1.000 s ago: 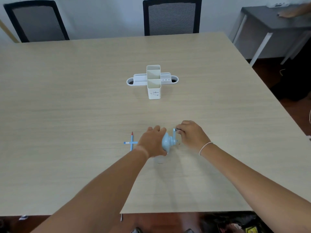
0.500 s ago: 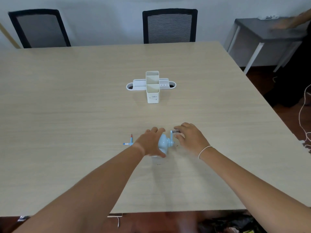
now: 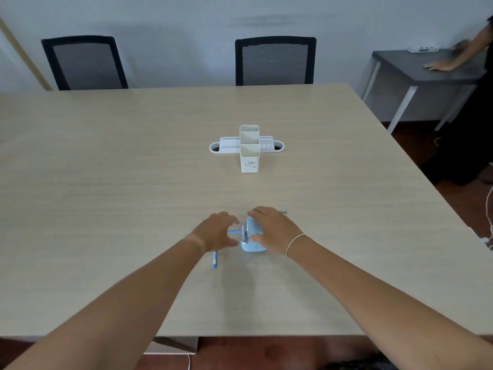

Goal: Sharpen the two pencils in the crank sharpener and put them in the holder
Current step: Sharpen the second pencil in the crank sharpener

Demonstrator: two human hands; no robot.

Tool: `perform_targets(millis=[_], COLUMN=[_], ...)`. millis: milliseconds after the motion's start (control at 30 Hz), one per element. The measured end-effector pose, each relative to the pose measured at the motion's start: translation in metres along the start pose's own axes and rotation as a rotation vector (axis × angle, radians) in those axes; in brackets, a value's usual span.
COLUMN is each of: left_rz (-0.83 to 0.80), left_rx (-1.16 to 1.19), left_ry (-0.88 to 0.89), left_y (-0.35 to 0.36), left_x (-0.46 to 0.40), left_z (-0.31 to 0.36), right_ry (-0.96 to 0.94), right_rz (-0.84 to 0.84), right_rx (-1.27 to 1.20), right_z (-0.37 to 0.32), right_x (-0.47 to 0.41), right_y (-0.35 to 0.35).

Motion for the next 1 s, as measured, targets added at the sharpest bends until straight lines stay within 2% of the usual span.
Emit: perform_targets(millis=[133,300,600,1000], left_rz=[0.061,0.121,0.196,0.177], left_rx=[-0.003,-0.024,-0.067,-0.140], left_ry=[0.005,-0.019,-0.023,0.015], left_y=[0.000,0.001,0.007,0.005], left_x=[0.001,0.001,-0.002,0.006], left_z=[0.002,0.003,0.004,-0.011], right_ry=[0.050,0.086,0.081,0.078], right_rz=[-0.068,-0.017,0.018,0.013], right_rx=[0.021,-0.035,0.008,0.004], right_z=[0.006,0.008,0.007,0.006], right_x=[-0.008,-0.007,-0.012,-0.010], right_y=[0.011,0.013,0.019,0.019])
Point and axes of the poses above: each hand's wrist, its own x-axis away from the middle knuckle, its own y-axis out of the palm, z = x × y, the point moved 5 cm from there along -x, towards the middle knuckle
